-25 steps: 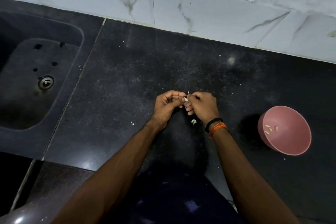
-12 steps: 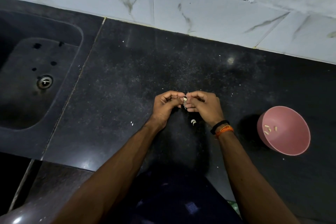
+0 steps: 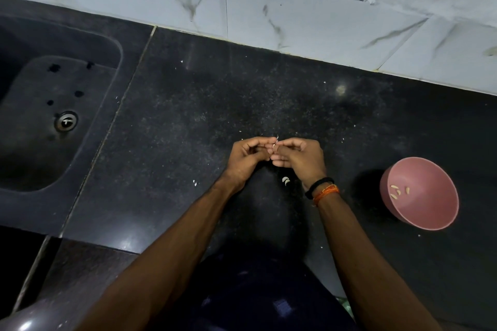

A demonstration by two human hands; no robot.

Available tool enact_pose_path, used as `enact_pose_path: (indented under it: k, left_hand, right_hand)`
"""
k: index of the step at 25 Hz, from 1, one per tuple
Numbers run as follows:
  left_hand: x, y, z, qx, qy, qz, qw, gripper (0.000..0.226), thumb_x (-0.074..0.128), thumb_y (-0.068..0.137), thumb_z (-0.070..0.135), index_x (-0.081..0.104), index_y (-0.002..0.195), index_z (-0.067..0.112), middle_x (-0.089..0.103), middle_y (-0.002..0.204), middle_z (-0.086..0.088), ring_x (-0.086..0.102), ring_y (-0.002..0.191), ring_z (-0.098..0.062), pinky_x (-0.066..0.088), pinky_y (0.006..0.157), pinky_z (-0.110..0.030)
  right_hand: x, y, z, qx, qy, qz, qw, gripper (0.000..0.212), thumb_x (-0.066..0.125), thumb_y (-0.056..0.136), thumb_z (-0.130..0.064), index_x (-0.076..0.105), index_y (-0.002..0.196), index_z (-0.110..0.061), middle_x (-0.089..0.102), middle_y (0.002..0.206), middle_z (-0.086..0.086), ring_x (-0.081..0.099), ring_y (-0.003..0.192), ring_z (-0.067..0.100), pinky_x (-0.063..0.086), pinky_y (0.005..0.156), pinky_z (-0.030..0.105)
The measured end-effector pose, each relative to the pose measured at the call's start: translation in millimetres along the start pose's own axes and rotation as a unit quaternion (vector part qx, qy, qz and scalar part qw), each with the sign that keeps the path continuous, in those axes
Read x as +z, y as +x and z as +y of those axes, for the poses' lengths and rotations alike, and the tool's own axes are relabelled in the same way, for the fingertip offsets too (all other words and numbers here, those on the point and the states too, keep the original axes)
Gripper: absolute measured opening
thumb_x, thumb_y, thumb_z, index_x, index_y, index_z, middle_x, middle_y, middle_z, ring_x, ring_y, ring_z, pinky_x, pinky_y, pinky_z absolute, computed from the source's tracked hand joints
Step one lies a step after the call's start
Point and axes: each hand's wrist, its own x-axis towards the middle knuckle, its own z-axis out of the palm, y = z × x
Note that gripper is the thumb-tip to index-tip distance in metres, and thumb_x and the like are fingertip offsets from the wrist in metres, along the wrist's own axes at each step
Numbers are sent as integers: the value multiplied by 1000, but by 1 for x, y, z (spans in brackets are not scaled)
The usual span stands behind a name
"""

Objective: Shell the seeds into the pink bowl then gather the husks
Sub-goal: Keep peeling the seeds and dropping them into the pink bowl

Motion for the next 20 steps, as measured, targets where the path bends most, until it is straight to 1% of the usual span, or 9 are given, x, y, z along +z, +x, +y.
enact_pose_path:
  k: [3,5,10,12,15,17,20]
  left_hand:
    - [-2,0,-3,12,46,-20,999,40,74,80,-10,69,120,-3,69,106,-23,65,91,-21,56,92,-36]
    - [-2,2,-4,19,63,-11,998,42,78,78,-8,70,119,-2,66,110,-27,64,92,-25,55,95,-41]
    - [1,0,-5,28,71,21,997,33,75,81,-6,74,112,5,67,108,-25,64,93,-24,54,95,-43]
    - [1,0,-6,28,62,26,997,31,74,82,-6,74,110,7,69,105,-19,64,93,-23,54,93,-41]
    - [1,-1,-6,26,58,32,997,28,73,83,-8,75,108,4,71,102,-10,65,92,-21,55,91,-38]
    - [2,-1,-6,25,53,33,998,28,73,82,-8,75,107,5,72,100,-7,66,90,-19,55,86,-33]
    - [3,-1,-4,23,27,33,999,24,72,83,-8,75,106,1,74,102,-12,67,90,-24,56,81,-30]
  right_hand:
    - [0,0,1,16,13,1,1000,6,74,91,-9,75,96,-7,79,88,11,77,83,22,62,73,34]
    - [0,0,2,23,11,0,1000,8,74,90,-9,75,97,-6,79,91,10,77,85,21,62,72,33]
    - [1,2,5,20,-5,1,1000,7,71,93,-8,75,98,-7,79,91,10,76,83,23,62,73,33]
    - [0,2,4,9,-16,-3,1000,6,70,94,-7,75,96,-8,79,90,9,76,81,22,62,73,33]
    - [-2,1,3,-35,-95,0,995,9,67,96,-9,76,94,-12,79,84,6,77,77,18,63,70,31]
    - [-4,2,3,-62,-160,1,985,10,66,97,-9,76,94,-12,77,80,3,77,74,14,63,69,29]
    - [-6,3,3,-88,-205,-5,975,10,65,97,-9,75,95,-8,76,79,2,76,72,12,64,71,31]
